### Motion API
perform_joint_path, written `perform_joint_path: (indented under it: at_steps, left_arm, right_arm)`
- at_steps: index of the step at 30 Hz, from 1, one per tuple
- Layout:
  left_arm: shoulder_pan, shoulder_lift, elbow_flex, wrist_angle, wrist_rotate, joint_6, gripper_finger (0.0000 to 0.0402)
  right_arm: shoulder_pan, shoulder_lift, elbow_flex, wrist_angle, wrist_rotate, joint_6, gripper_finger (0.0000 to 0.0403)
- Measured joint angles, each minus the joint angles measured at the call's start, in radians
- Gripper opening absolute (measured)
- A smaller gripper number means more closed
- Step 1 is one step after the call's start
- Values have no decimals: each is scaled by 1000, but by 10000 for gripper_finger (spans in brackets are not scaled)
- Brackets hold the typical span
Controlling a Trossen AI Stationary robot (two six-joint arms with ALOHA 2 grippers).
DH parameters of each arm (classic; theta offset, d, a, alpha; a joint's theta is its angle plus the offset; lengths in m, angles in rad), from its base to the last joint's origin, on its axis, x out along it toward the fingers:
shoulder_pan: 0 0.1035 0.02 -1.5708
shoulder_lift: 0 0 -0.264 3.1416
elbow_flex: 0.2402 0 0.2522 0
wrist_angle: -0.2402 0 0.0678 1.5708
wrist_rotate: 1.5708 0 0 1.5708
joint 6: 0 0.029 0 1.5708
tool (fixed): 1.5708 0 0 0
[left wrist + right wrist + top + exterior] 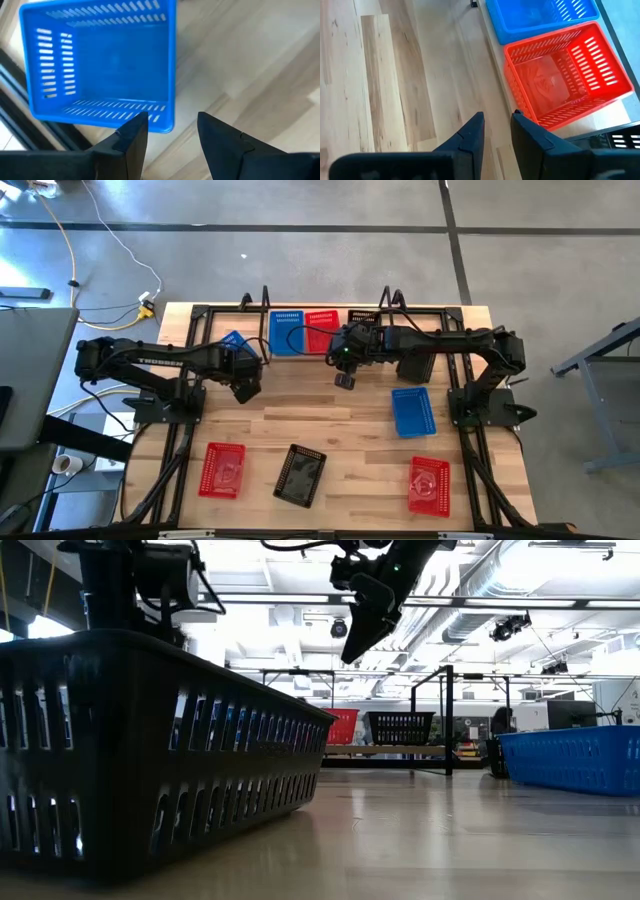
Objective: Stack baskets on shelf by color
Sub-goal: Stack the left blue bin on top of the blue bin on the shelf
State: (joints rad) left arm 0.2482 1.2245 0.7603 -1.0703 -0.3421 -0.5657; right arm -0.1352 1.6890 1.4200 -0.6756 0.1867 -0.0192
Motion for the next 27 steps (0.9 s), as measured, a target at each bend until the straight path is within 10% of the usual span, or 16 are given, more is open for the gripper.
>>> perform_joint_path:
  at_steps: [27]
  left_arm:
    - [1, 211, -8, 69, -57, 43, 161]
  right_arm:
    - [0, 0, 0, -23, -30, 102, 83]
